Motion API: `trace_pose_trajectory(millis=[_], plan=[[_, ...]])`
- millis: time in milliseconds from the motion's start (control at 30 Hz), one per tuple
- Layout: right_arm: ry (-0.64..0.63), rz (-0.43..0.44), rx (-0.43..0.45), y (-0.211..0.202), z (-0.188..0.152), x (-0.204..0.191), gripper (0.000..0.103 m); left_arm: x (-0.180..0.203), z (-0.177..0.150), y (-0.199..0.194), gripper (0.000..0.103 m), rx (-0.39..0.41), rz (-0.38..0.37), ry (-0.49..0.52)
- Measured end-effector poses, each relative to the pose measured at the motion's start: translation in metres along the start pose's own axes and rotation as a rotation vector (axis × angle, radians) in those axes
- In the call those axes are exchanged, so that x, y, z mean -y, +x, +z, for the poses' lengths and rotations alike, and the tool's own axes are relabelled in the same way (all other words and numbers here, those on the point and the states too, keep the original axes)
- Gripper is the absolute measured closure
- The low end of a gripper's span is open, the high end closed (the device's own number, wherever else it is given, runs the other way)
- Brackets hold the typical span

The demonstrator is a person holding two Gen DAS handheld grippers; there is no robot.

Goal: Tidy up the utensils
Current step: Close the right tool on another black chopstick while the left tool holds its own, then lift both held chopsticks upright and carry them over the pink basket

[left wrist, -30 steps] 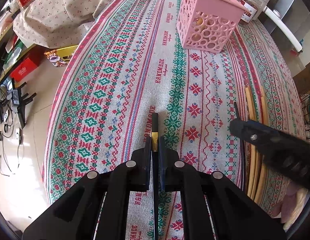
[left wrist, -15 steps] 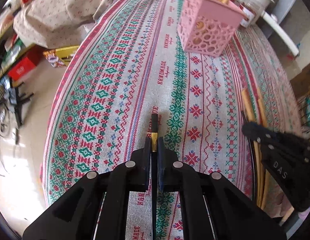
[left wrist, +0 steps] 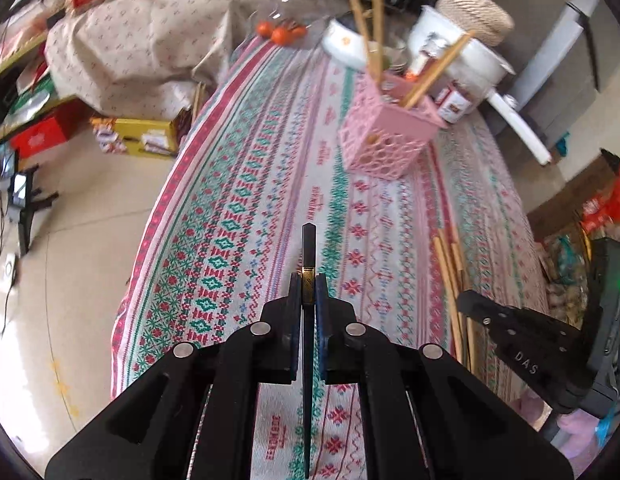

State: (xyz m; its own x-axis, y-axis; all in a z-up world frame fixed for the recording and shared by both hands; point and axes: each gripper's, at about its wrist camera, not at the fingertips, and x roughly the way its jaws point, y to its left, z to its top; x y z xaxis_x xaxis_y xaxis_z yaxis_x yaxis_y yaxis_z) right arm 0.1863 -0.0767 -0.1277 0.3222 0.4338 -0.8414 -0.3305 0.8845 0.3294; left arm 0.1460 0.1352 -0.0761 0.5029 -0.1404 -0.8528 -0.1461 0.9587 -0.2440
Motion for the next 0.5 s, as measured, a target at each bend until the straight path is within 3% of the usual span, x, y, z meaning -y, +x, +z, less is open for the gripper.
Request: trace_pose_trajectory(millis=[267,500], plan=[[0.024,0.083,0.004,0.015,-0.003,-0.015,0.099,-0.03,-0.001,-0.012,0.097,0.018,-0.082,-0.054],[0.055,0.132,0.035,0.007,-0.002,-0.021,0.099,-0.034,0.0,-0.01,0.097,0.044,-0.089,-0.096]])
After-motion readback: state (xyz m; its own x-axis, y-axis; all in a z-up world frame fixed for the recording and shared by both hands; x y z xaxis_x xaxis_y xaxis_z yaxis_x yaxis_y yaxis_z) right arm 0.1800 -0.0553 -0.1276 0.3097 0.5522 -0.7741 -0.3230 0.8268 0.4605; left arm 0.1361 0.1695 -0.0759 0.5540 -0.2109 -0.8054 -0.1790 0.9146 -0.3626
